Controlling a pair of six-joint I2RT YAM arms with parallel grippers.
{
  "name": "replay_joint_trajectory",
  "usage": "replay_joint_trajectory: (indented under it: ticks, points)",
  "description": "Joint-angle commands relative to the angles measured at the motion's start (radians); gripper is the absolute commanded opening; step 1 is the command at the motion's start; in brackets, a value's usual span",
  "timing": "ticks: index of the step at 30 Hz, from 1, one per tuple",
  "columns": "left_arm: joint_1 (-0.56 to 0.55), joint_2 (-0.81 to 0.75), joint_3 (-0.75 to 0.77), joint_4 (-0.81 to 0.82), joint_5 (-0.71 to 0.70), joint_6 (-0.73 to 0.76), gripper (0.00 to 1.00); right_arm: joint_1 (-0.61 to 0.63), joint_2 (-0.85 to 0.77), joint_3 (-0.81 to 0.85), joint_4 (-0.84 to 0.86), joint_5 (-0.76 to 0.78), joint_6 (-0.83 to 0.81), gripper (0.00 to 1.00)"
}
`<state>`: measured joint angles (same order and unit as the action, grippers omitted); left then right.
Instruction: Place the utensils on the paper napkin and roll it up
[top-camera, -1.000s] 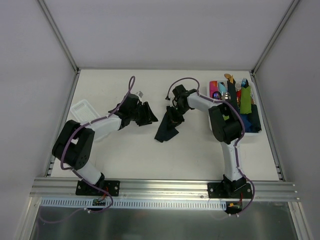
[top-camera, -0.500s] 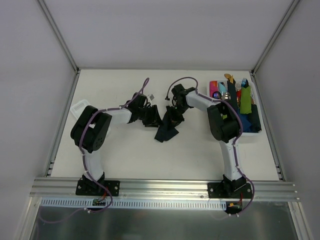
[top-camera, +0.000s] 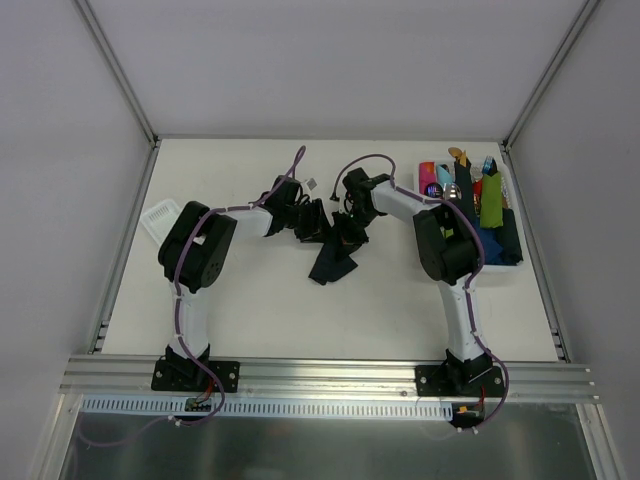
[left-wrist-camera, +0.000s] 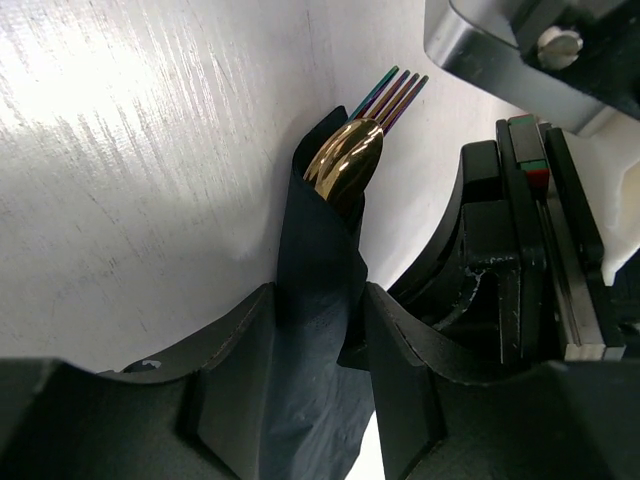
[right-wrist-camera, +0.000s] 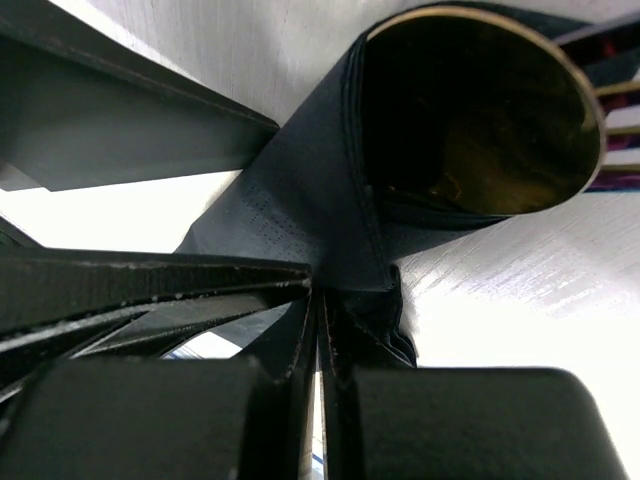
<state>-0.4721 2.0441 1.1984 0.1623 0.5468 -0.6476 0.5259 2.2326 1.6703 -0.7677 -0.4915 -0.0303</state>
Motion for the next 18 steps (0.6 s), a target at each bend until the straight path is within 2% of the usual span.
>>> replay_joint_trajectory:
  ticks: [1,9,13,15,18]
  points:
    - [-0.010,0.034,0.001,-0.024,-0.002,0.002,0.41,0.002,0.039,0.008,-0.051,0.060,-0.022,0.00]
    - [-0.034,0.033,-0.042,-0.064,-0.028,0.002,0.39,0.000,0.038,0.006,-0.053,0.065,-0.026,0.00]
    - [-0.048,0.036,-0.072,-0.070,-0.051,-0.004,0.34,0.000,0.038,0.006,-0.053,0.064,-0.028,0.00]
    - [-0.056,0.036,-0.083,-0.070,-0.062,-0.010,0.24,-0.001,0.036,0.008,-0.053,0.071,-0.031,0.00]
    - [-0.056,0.037,-0.089,-0.069,-0.067,-0.018,0.15,-0.004,0.035,0.006,-0.051,0.071,-0.039,0.00]
